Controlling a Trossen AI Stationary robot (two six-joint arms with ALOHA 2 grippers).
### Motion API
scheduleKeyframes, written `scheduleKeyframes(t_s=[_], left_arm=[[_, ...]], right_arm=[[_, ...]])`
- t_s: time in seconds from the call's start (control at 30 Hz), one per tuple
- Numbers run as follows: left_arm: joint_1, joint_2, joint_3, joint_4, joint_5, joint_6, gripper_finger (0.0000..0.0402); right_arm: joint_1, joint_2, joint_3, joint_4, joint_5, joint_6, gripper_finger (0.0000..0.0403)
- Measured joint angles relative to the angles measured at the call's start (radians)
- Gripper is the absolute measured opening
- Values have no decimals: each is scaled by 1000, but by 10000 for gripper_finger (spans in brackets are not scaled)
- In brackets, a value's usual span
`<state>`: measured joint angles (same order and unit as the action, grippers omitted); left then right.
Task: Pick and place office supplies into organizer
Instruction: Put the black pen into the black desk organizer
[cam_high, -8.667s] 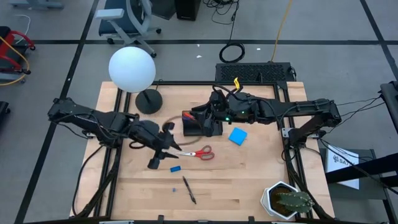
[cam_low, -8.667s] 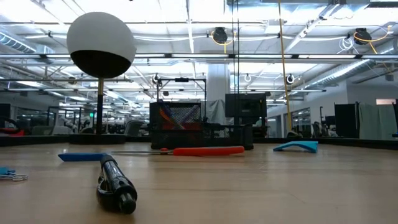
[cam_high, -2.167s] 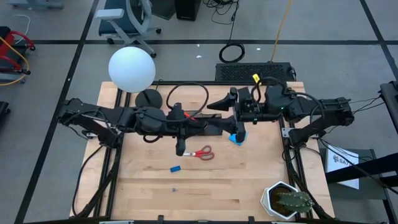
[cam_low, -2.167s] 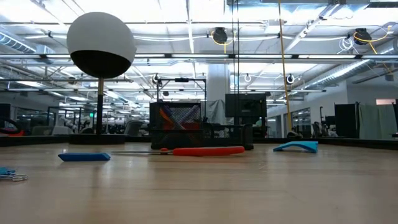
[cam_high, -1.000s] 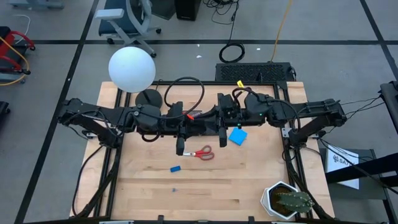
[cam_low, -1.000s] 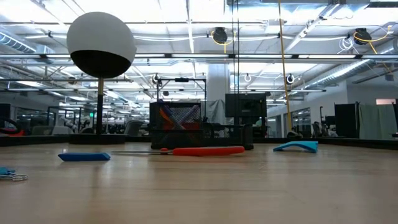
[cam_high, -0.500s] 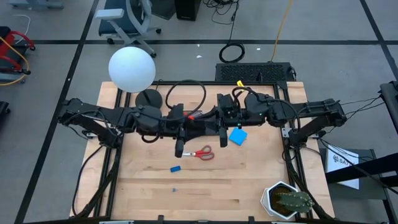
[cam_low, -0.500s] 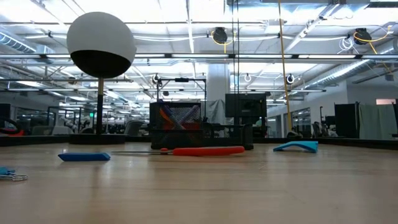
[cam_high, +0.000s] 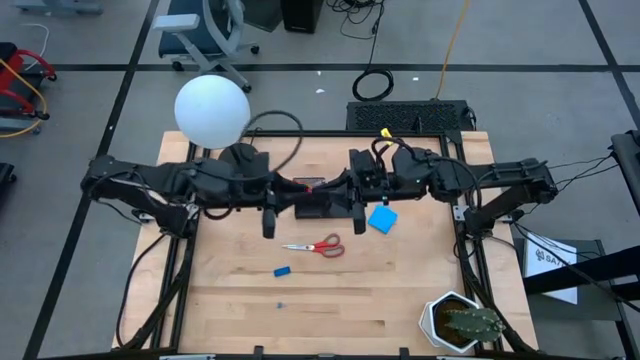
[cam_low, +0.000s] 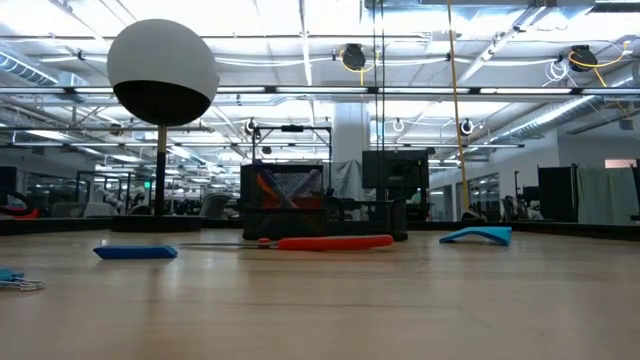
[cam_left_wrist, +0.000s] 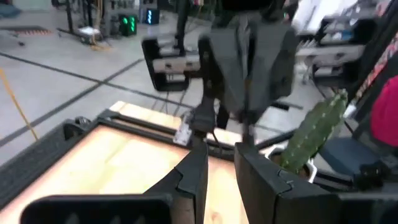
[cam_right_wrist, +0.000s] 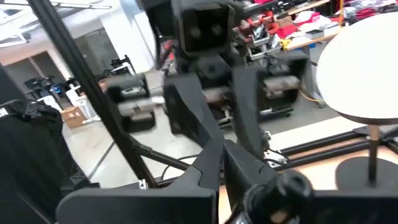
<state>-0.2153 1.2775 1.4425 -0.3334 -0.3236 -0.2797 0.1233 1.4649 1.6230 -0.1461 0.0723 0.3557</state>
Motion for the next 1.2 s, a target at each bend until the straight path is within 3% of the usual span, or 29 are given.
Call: scheduleKeyframes(t_s=[0.47,0.73,0.93,1.2], left_arm=[[0,-120,0,-38,-104,-13,85],[0,-123,0,-37,-129,-28,85],[0,-123,0,-31,-192,-49,85],[7,-123,0,14,-256,-72,85]], right_arm=[[-145,-1,0,-148,-51,-76,4],[-237,18,0,-174,-53,-181,4],[-298,74,0,-171,-151,-222,4],[-327,143,0,-169,-157,-341,4]])
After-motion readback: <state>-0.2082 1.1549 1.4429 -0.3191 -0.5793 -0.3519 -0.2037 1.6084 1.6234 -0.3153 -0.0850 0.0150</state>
